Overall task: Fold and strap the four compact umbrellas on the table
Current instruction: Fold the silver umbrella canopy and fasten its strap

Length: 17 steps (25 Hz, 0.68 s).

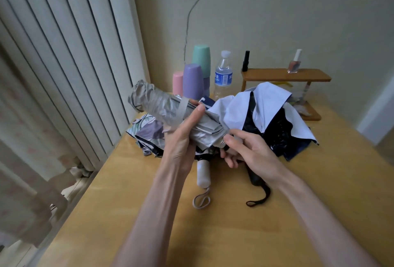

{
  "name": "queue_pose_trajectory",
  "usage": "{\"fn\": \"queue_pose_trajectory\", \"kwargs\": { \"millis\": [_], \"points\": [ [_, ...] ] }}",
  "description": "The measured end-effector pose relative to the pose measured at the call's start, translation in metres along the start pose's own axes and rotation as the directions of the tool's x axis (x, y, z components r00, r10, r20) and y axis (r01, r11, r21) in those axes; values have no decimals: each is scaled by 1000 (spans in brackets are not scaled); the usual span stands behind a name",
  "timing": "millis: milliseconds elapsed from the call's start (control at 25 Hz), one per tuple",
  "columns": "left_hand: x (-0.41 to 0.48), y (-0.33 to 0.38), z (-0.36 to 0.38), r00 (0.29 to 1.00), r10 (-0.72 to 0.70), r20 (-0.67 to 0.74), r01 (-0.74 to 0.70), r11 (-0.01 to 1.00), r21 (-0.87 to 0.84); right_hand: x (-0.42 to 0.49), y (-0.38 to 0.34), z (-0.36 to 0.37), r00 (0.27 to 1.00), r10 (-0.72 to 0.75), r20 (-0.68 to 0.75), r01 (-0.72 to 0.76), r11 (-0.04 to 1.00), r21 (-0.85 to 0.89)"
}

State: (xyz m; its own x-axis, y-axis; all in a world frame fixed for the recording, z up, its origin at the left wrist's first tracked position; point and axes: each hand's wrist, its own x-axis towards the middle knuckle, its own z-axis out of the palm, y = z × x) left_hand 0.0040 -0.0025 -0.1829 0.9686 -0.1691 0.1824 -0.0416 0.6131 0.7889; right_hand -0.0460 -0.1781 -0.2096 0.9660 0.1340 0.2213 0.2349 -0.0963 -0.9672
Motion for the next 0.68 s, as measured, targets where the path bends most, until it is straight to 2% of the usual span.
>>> {"fn": "queue_pose_trajectory", "kwargs": {
  "millis": [120, 280, 480, 680],
  "points": [
    [2, 3, 5, 1000, -4, -17, 4, 1000, -16, 2, -3, -2, 999, -47, 6, 47, 999, 6],
    [2, 4, 10, 998, -7, -57, 6, 999, -31, 4, -2, 0, 981, -176, -85, 170, 983, -73],
    [0, 7, 2, 997, -70, -21, 67, 991, -112, 2, -6, 5, 986, -128, -109, 117, 988, -103],
    [1, 4, 2, 987, -92, -135, 75, 990, -121, 0, -9, 11, 983, -161, -87, 149, 980, -133]
  ]
}}
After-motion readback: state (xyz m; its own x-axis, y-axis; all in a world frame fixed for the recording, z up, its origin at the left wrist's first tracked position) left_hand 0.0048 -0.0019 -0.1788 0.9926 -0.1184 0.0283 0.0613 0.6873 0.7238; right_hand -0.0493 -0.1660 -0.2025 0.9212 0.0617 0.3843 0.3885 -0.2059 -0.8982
